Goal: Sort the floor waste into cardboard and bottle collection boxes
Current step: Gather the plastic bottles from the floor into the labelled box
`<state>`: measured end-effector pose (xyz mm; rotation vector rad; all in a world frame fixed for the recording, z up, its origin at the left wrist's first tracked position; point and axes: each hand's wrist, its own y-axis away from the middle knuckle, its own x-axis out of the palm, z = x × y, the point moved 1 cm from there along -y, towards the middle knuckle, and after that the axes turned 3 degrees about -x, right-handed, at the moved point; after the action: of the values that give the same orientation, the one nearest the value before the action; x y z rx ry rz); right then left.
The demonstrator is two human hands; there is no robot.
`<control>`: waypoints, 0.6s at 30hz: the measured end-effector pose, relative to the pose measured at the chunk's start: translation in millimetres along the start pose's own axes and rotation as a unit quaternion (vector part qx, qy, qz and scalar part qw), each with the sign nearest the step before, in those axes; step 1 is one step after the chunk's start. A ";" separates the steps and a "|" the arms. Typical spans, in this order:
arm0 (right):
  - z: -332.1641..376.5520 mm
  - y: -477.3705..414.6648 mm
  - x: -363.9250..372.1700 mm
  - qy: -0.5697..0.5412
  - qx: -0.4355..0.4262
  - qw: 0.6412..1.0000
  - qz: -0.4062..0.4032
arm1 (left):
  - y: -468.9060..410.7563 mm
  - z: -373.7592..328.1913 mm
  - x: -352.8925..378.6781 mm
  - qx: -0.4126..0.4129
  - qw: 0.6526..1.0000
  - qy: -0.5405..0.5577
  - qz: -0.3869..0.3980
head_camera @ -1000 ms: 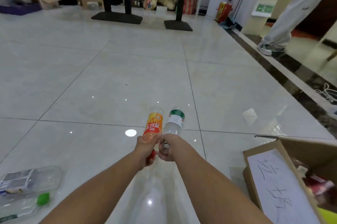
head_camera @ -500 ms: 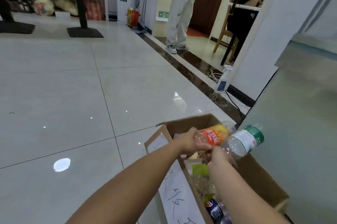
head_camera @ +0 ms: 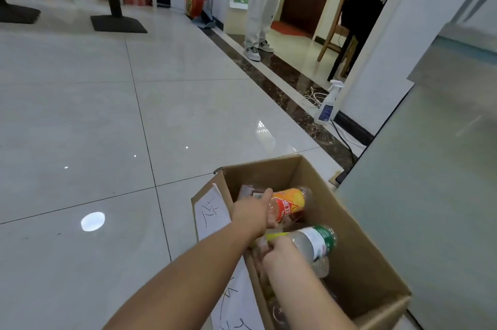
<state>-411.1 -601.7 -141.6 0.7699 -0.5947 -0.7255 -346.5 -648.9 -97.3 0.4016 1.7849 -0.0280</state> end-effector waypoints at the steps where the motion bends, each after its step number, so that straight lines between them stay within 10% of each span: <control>1: 1.6 5.2 -3.7 0.002 0.024 1.000 -0.005 | -1.9 1.4 -0.3 0.004 1.000 -0.011 0.006; 18: 40.3 92.1 28.5 0.305 0.060 0.950 -0.018 | 12.5 65.6 -42.0 0.055 0.997 -0.058 -0.009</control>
<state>-389.2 -593.0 -39.8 1.0616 -0.0619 -0.4474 -273.2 -662.9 -71.9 0.4543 1.6773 -0.1600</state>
